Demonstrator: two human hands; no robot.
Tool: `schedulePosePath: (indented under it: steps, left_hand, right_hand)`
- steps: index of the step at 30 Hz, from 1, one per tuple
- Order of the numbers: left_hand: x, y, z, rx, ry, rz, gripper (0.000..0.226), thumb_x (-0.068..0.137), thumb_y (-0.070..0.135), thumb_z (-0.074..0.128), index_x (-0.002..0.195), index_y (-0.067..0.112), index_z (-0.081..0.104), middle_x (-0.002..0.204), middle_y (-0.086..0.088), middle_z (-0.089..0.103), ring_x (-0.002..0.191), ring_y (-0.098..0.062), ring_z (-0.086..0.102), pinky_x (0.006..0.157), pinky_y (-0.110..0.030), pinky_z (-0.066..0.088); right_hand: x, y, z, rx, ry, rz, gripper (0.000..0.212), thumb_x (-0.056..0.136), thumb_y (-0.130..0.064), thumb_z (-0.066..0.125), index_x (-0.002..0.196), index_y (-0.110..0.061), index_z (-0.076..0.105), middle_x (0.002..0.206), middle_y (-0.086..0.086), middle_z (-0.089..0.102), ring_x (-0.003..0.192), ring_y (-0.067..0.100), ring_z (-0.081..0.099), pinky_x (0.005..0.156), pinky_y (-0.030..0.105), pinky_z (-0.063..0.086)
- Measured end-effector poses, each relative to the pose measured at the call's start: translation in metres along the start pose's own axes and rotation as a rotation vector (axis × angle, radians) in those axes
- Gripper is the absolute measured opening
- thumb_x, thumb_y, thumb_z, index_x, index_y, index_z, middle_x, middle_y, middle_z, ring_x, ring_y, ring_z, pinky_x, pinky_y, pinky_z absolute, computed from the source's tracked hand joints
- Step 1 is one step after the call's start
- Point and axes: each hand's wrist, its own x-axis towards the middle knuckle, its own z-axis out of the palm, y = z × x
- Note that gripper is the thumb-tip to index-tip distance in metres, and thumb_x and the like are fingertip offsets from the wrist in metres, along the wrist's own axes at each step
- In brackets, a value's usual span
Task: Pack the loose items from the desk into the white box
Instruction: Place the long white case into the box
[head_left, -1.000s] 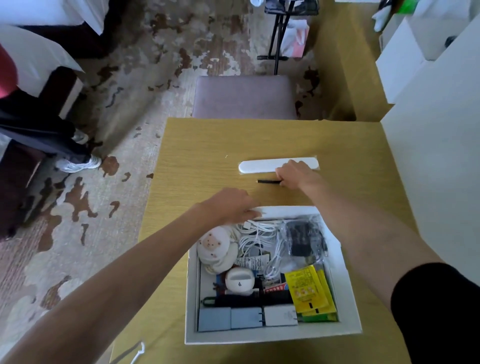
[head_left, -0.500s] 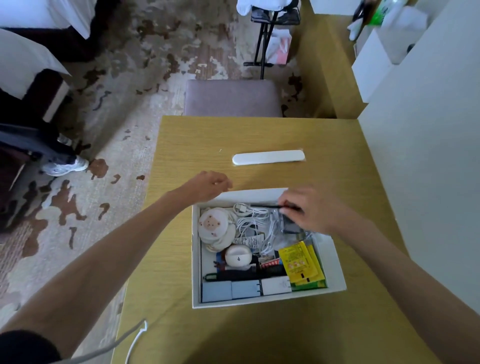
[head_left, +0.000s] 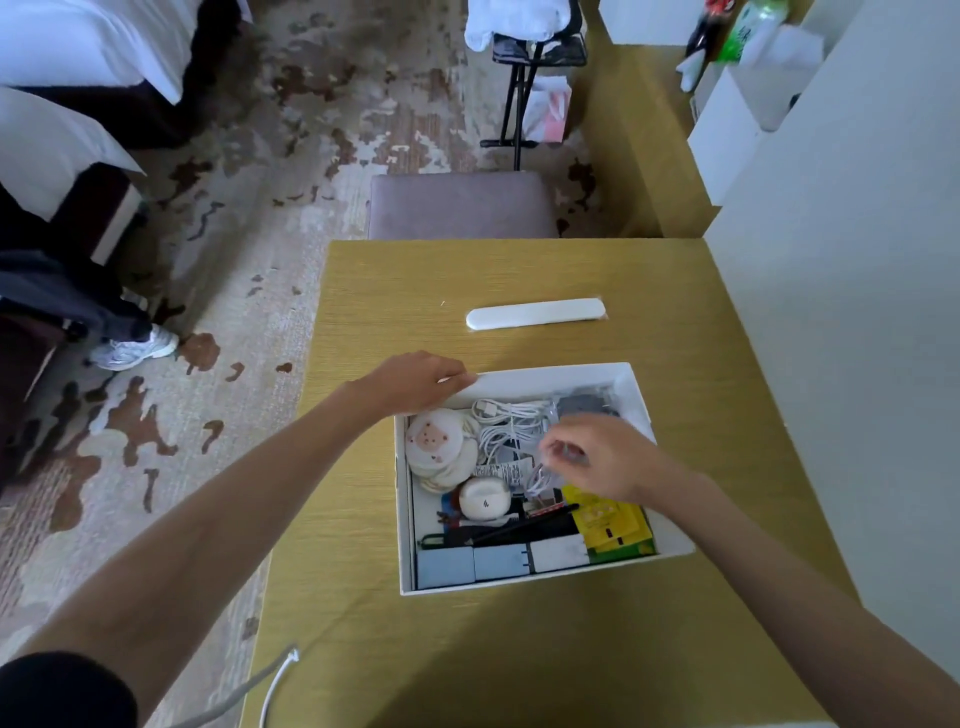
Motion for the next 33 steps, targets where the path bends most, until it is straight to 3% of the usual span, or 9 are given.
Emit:
schedulePosePath:
  steps: [4,7,12,17,23,26,28,30,33]
  left_hand:
    - [0.028,0.007,-0.016,-0.142,-0.012,-0.057,0.042,0.097,0.053,0.031,0.098,0.030,0.066,0.094,0.011,0.067,0.087,-0.015,0.061,0.075,-0.030,0.043]
    - [0.065,0.012,-0.021,-0.036,0.054,-0.088,0.032,0.098,0.045,0.037,0.097,0.026,0.063,0.104,0.002,0.069,0.094,-0.023,0.064,0.079,-0.032,0.045]
    - [0.143,0.018,-0.008,0.118,0.058,-0.146,0.041,0.096,0.036,0.048,0.132,0.017,0.047,0.138,-0.006,0.049,0.127,-0.027,0.044,0.099,-0.042,0.040]
    - [0.191,0.015,0.023,0.361,-0.041,-0.186,0.064,0.091,0.039,0.056,0.142,0.010,0.030,0.147,-0.010,0.035,0.131,-0.029,0.038,0.097,-0.046,0.043]
    - [0.189,0.024,0.010,0.158,0.062,-0.152,0.046,0.083,0.036,0.066,0.122,0.017,0.051,0.124,-0.004,0.054,0.115,-0.026,0.052,0.084,-0.042,0.049]
    - [0.153,0.036,-0.008,0.092,0.178,-0.060,0.044,0.079,0.034,0.071,0.117,0.019,0.054,0.120,0.000,0.057,0.110,-0.023,0.055,0.077,-0.037,0.047]
    - [0.118,0.044,-0.019,0.050,0.277,0.045,0.045,0.078,0.030,0.074,0.116,0.016,0.055,0.117,-0.002,0.058,0.106,-0.025,0.057,0.075,-0.037,0.049]
    - [0.079,0.050,-0.027,0.015,0.369,0.141,0.045,0.077,0.027,0.075,0.116,0.014,0.056,0.114,-0.004,0.059,0.104,-0.026,0.057,0.075,-0.041,0.051]
    - [0.025,0.053,-0.029,-0.029,0.430,0.205,0.047,0.078,0.030,0.074,0.119,0.013,0.058,0.117,-0.003,0.060,0.109,-0.024,0.055,0.081,-0.041,0.050]
  right_hand:
    - [0.022,0.027,-0.031,0.102,0.207,0.103,0.012,0.095,-0.026,0.056,0.096,-0.024,0.067,0.087,-0.016,0.062,0.080,0.002,0.055,0.070,0.018,0.046]
    - [0.048,0.052,-0.048,0.182,0.296,0.166,0.013,0.096,-0.018,0.053,0.093,-0.018,0.066,0.087,-0.010,0.066,0.083,0.007,0.061,0.074,0.025,0.050]
    - [0.084,0.102,-0.050,0.223,0.218,0.368,0.022,0.097,-0.022,0.053,0.117,-0.015,0.060,0.101,-0.006,0.063,0.088,0.009,0.063,0.074,0.022,0.050]
    - [0.097,0.133,-0.039,0.285,0.179,0.440,0.034,0.097,-0.028,0.052,0.128,-0.013,0.052,0.092,-0.015,0.057,0.084,-0.001,0.060,0.061,0.016,0.046]
    - [0.096,0.133,-0.050,0.134,0.266,0.362,0.033,0.096,-0.025,0.054,0.128,-0.017,0.052,0.110,-0.004,0.063,0.080,0.000,0.058,0.065,0.015,0.047]
    - [0.098,0.113,-0.068,-0.194,0.365,0.203,0.047,0.092,-0.040,0.059,0.133,-0.019,0.049,0.129,0.001,0.052,0.112,0.014,0.052,0.095,0.033,0.047]
    - [0.095,0.092,-0.080,-0.408,0.387,0.085,0.064,0.088,-0.055,0.055,0.140,-0.019,0.044,0.138,0.003,0.046,0.124,0.020,0.044,0.103,0.042,0.038]
    - [0.088,0.071,-0.088,-0.523,0.389,-0.031,0.070,0.089,-0.060,0.049,0.142,-0.014,0.043,0.136,0.007,0.050,0.124,0.024,0.047,0.103,0.044,0.034]
    - [0.069,0.038,-0.083,-0.552,0.356,-0.187,0.062,0.093,-0.051,0.050,0.138,-0.008,0.048,0.118,0.011,0.064,0.105,0.028,0.061,0.091,0.043,0.046]
